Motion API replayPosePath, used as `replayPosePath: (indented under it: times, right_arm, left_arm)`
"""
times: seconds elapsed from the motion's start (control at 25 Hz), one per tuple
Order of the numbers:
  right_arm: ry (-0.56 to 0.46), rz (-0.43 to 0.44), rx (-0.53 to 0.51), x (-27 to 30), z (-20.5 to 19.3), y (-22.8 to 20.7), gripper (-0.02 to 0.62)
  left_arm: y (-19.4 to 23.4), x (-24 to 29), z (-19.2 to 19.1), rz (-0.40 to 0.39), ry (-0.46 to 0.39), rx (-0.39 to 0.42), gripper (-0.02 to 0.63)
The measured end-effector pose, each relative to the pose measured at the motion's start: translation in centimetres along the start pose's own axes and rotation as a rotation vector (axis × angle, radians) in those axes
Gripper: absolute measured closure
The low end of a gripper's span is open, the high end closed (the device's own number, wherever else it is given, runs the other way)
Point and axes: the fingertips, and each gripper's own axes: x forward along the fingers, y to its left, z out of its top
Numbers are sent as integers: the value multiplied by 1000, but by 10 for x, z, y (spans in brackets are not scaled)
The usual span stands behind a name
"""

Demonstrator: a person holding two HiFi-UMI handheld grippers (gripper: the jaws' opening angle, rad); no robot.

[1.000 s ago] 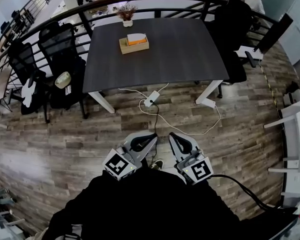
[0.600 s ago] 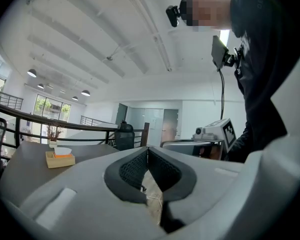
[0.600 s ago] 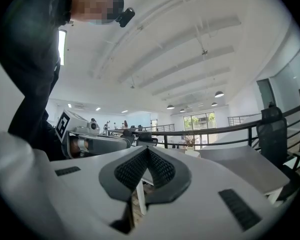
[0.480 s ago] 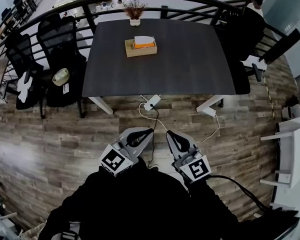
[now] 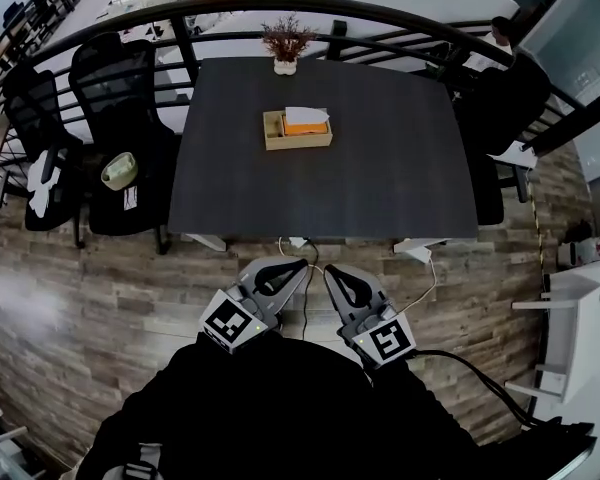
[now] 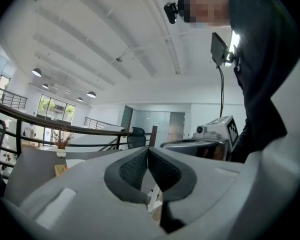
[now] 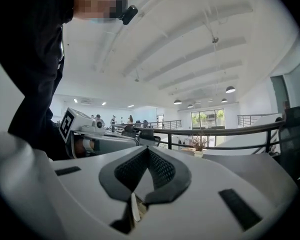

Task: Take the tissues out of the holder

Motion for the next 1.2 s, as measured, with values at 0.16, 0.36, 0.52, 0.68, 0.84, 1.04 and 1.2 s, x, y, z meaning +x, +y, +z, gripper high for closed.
replayPosePath:
  times: [0.16,0.36,0.52,0.68,0.84,1.04,1.2]
  right_arm:
    - [9,-7,6,38,3,-17,594]
    - [19,-18,15,72,1,-31,594]
    - [28,-13,10,88,3,-50,594]
    - [36,-6,10,100,2,-82,594]
    - [51,37,18,117,1,-118,594]
    - [35,135,-28,136,8,-170,594]
    - [49,204,-37,148,9,-209,594]
  left_arm:
    - [39,9,6,-13,0,-11,600]
    - [71,15,5,-34,7,-10,600]
    - [92,23,6,-19,5,-29,600]
    - [111,43,6,8,5,-34,598]
    - [133,67,10,69,-6,-31,600]
    - [160,108,21,161,-18,-14,598]
    - [178,142,26,246,-30,-16,600]
